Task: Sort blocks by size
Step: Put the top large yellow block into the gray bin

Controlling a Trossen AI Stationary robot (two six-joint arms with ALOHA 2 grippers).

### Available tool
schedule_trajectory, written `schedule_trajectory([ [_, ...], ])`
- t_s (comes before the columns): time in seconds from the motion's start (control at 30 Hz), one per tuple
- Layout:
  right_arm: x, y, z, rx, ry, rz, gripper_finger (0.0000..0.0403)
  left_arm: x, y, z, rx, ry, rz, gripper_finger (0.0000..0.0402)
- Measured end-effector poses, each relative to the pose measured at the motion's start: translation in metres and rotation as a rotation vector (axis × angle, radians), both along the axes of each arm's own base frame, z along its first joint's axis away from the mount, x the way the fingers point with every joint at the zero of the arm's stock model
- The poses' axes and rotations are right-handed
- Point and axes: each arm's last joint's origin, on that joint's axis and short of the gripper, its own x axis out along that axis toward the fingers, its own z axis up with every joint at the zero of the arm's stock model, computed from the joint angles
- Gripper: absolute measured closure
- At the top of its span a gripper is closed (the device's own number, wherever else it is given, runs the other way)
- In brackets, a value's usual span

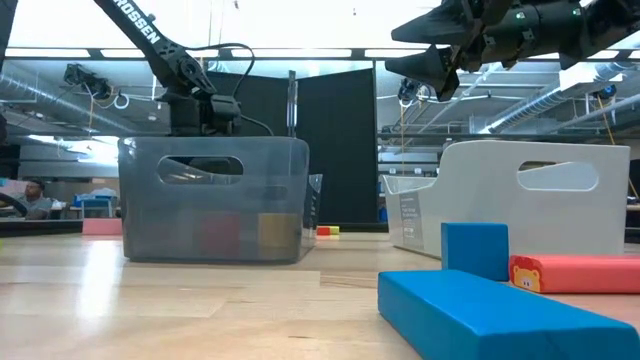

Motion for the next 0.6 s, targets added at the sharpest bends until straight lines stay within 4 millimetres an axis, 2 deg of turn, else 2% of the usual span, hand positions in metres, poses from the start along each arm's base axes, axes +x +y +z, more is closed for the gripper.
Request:
schedule_trajectory([
  [0.4,0.0000,0.0000,-0.0001,0.000,0.001,0.000,0.0149,-0.0002,-0.0011,-0.0005,-0.018,-0.004,-0.013,0.0149],
  [0.6,0.0000,0.0000,-0.0001,0.001,0.000,0.000,0.0149,-0.0043,-0.0058,-0.0090,-0.042,0.016,-0.013,0.0149],
])
